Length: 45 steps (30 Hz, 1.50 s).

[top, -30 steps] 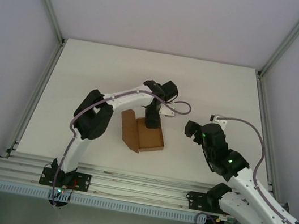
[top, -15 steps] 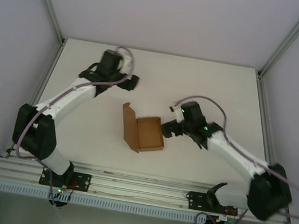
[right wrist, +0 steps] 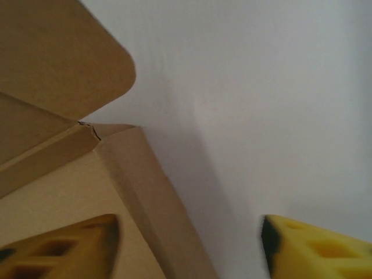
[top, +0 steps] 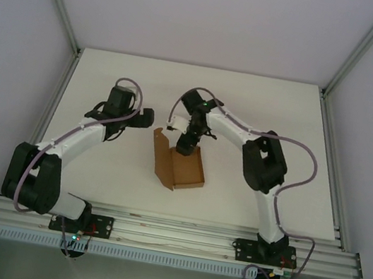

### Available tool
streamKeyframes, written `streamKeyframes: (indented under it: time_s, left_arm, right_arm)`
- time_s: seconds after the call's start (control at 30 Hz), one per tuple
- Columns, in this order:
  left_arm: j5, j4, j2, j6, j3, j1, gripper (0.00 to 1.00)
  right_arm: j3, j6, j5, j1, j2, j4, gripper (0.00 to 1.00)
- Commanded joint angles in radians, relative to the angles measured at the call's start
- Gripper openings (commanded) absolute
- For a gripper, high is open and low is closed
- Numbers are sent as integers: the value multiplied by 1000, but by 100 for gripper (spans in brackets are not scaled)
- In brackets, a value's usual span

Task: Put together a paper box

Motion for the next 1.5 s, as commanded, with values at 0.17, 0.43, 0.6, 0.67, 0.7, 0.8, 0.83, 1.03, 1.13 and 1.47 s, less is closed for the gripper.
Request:
streamKeyframes:
  time_s: [0.17,0.43,0.6,0.67,0.7,0.8,0.83,1.03,1.13,1.47]
  left_arm:
    - [-128,-41,-72,-49,1,13,100]
    - [-175,-59,-146,-80,3,13,100]
    - [-189,-68,-148,-79,11,13,100]
    - [-181,-64,-149,-80,11,14,100]
    - [-175,-58,-147,-80,12,13,100]
    - [-133,-39,-136,-62,13,13,100]
    - [-111,-31,-131,-51,12,13,100]
    - [68,30,-107,6,16,13,100]
    - [150,43,-100,68,29,13,100]
    - [693,-133,95,460,230,10,100]
  right_arm:
    - [-78,114,158,29,-35,160,26]
    - [-410,579,400,50,-223,453,25]
    - [-584,988,565,73,-325,512,24]
    - [-609,1160,671,83,-344,442,25]
    - [-614,1243,714,88,-352,401,25]
    - [-632,1431,740,114,-372,333,25]
    - [-644,1476,733,131,-380,338,25]
    - [-656,1599,739,207,-434,401,37]
    - [-678,1609,764,213,-482,437,48]
    - [-730,1121,775,124,-680,607,99]
